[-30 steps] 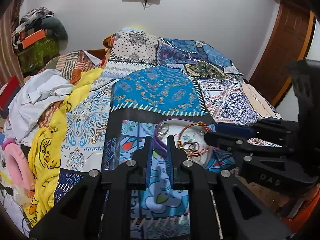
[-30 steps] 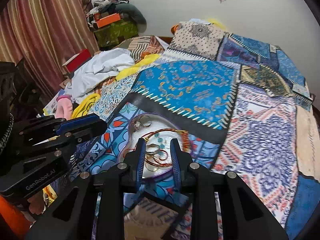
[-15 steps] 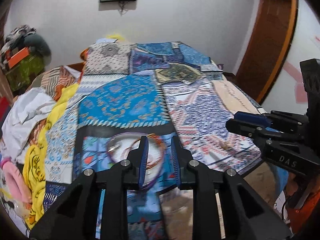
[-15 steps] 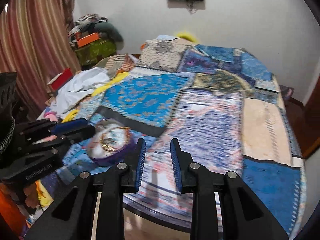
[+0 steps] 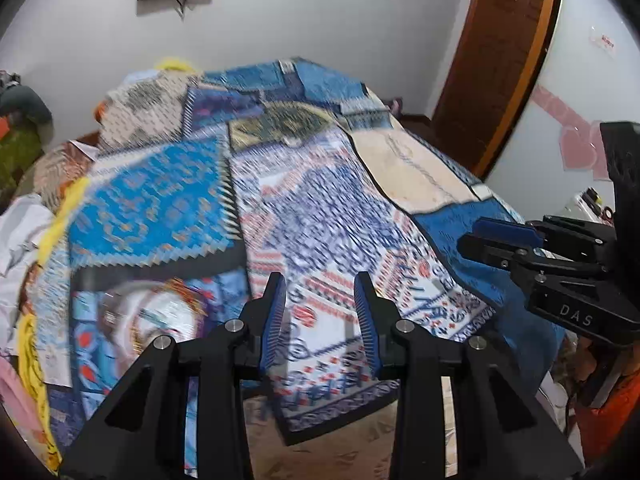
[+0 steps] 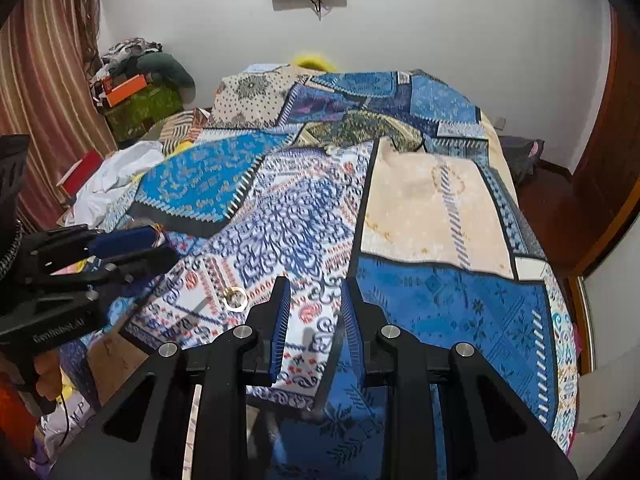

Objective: Organize jewelry

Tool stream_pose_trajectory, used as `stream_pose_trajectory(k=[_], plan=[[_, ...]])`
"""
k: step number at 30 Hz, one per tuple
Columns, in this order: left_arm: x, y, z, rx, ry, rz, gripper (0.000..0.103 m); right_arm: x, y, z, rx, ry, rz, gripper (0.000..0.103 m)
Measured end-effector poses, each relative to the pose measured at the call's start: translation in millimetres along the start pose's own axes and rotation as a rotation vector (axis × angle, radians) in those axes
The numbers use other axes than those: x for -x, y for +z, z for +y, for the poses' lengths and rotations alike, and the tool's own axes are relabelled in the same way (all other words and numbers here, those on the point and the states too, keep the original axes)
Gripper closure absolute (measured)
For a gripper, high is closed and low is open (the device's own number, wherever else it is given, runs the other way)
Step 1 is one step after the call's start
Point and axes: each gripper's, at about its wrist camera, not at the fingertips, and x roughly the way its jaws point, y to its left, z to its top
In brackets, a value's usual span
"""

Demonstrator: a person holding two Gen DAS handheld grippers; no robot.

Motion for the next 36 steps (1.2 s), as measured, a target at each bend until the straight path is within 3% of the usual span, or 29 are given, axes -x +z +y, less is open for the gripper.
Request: stream_pose_trajectory(k=[9,14,16,18,25,36], plan=[[-37.6,-12.6,-30.3,-0.073,-0.047,0.106,0.068,-9.7,-15.0,-12.9,-0.032,0.027,0.034,0.079],[-51.1,-8.7,-40.7,-0.119,0.020,0.102,0.070,-11.2,-17.9,-18.7,-0.042,0.034,0.039,0.079],[-53.9,-6.9,-41.0,-0.120,0.023,0.106,0.078,-11.4,-18.8,-22.4,-0.047,0.033,0.040,0.079],[-54.4,-6.7,-42.8,-0.129,0.018,0.103,0.083,-11.7,-19.3,-24.1,-0.052,0.035,0.042,0.079],[-47.3,-7.0,-43.6,-0.133,0.005,0.092,0.084,-11.5,-18.6,-25.8,-0.065,0.042,0.042,0.079],[-4.3,3.7,-17.5,-0.061,0.010,-0.015,0.084,-20.2,-11.5,6.9,-0.011,0.095,0.051,0.079]])
